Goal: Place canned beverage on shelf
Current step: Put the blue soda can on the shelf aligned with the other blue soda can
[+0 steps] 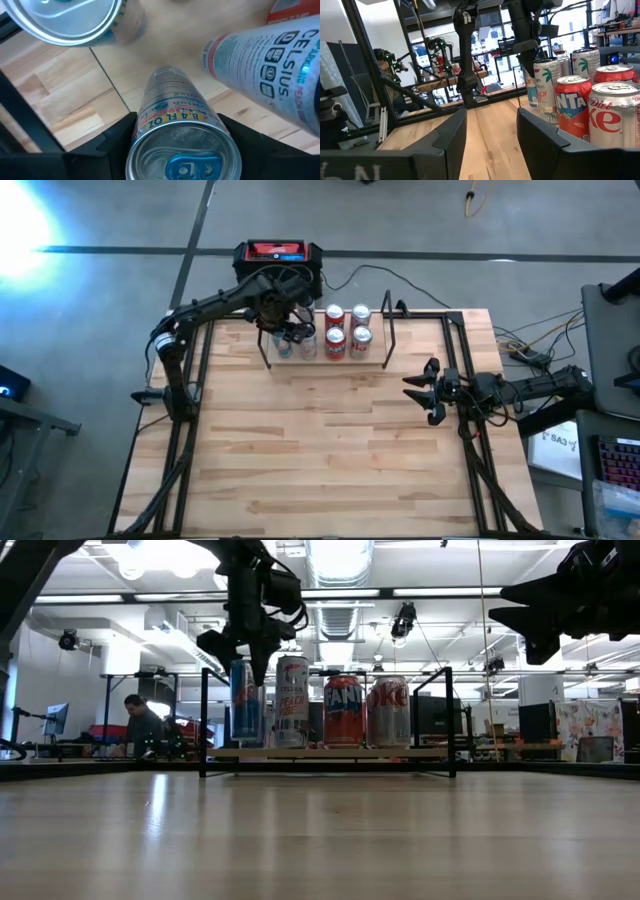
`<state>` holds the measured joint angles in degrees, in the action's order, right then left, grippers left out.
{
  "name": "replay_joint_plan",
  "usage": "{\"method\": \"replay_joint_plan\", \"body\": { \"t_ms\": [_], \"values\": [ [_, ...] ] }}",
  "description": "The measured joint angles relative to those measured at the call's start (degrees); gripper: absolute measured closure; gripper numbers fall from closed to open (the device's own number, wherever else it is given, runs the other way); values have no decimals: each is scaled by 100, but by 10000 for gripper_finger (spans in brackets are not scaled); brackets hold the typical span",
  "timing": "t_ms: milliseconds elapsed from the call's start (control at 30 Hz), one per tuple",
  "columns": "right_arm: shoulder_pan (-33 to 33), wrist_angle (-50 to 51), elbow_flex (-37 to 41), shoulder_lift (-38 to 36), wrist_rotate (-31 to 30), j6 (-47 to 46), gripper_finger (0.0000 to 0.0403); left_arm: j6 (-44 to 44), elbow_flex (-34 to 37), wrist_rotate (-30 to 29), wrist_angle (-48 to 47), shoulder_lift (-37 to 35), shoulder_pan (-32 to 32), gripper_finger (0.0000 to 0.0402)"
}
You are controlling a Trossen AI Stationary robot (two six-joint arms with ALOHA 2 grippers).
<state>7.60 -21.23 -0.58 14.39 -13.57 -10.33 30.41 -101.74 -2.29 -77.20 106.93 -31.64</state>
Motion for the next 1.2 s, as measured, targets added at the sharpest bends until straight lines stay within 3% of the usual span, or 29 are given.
{"method": "replay_joint_plan", "body": {
  "t_ms": [1200],
  "values": [
    [-2,-1,0,0,1,0,245,6,-164,-6,-152,267,-160,178]
  ]
}}
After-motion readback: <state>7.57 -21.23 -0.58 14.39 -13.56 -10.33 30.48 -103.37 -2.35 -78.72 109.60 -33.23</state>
